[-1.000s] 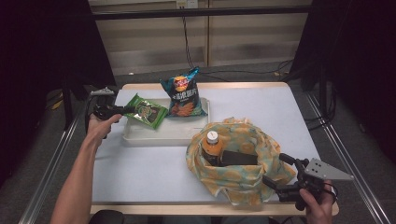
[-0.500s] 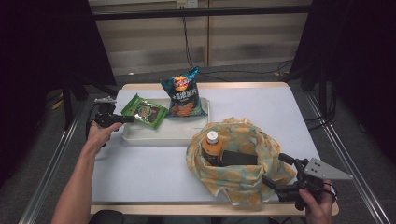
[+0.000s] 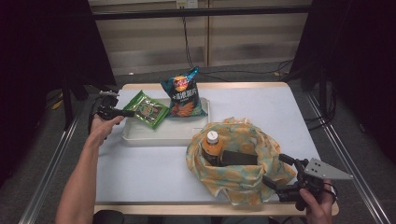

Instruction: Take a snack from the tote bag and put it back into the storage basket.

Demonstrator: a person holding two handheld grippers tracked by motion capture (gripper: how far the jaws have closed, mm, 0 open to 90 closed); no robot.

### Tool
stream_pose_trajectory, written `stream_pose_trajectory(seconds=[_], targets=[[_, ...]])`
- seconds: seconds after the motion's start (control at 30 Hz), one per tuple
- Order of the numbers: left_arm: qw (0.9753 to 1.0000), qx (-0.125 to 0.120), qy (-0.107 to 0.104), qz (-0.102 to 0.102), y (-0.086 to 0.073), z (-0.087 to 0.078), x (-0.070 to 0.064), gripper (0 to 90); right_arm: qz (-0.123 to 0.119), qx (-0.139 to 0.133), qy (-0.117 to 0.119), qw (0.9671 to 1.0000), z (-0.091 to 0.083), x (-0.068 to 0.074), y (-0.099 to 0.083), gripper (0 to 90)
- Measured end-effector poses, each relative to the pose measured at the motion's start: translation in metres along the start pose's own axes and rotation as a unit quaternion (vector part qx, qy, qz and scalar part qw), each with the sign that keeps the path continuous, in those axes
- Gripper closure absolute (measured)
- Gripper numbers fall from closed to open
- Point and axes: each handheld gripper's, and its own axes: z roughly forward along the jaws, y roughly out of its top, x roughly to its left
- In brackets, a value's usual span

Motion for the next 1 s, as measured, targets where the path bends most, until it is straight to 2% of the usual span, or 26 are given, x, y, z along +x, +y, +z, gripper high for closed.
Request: stream_pose_trajectory(seconds=[0.1, 0.2, 0.23, 0.37, 0.47, 0.6, 0.77, 0.93, 1.0], targets=[[0.9999, 0.009, -0.008, 0.006, 0.003, -0.001, -0.003, 90.0, -0.002, -0.001, -0.002, 1.0000, -0.001, -0.001, 0.000, 0.0], [0.9993, 0.023, -0.021, 0.022, 0.000, 0.001, -0.008, 90.0, 0.002, -0.003, -0.002, 1.0000, -0.001, 0.000, 0.000, 0.0], [0.9991, 0.029, -0.017, 0.027, -0.002, 0.002, -0.010, 90.0, 0.001, -0.002, -0.004, 1.0000, -0.001, -0.001, 0.000, 0.0], [0.9993, 0.028, -0.017, 0.019, -0.005, 0.006, -0.009, 90.0, -0.001, 0.000, -0.001, 1.0000, 0.000, 0.000, 0.000, 0.0], [0.9992, 0.031, -0.011, 0.024, -0.001, 0.006, -0.010, 90.0, -0.002, 0.002, -0.001, 1.0000, 0.001, 0.001, 0.000, 0.0], [0.9985, 0.043, -0.019, 0.029, -0.002, 0.005, -0.014, 90.0, -0.003, 0.000, 0.000, 1.0000, 0.001, 0.001, 0.000, 0.0], [0.9983, 0.049, -0.023, 0.023, -0.009, 0.007, -0.014, 90.0, 0.000, 0.002, -0.002, 1.0000, 0.000, 0.000, 0.000, 0.0], [0.9986, 0.051, -0.007, 0.015, -0.002, 0.010, -0.014, 90.0, -0.002, 0.002, 0.000, 1.0000, 0.001, 0.001, 0.000, 0.0], [0.9984, 0.048, -0.015, 0.024, 0.001, 0.009, -0.016, 90.0, -0.002, 0.001, 0.000, 1.0000, 0.001, 0.001, 0.000, 0.0]])
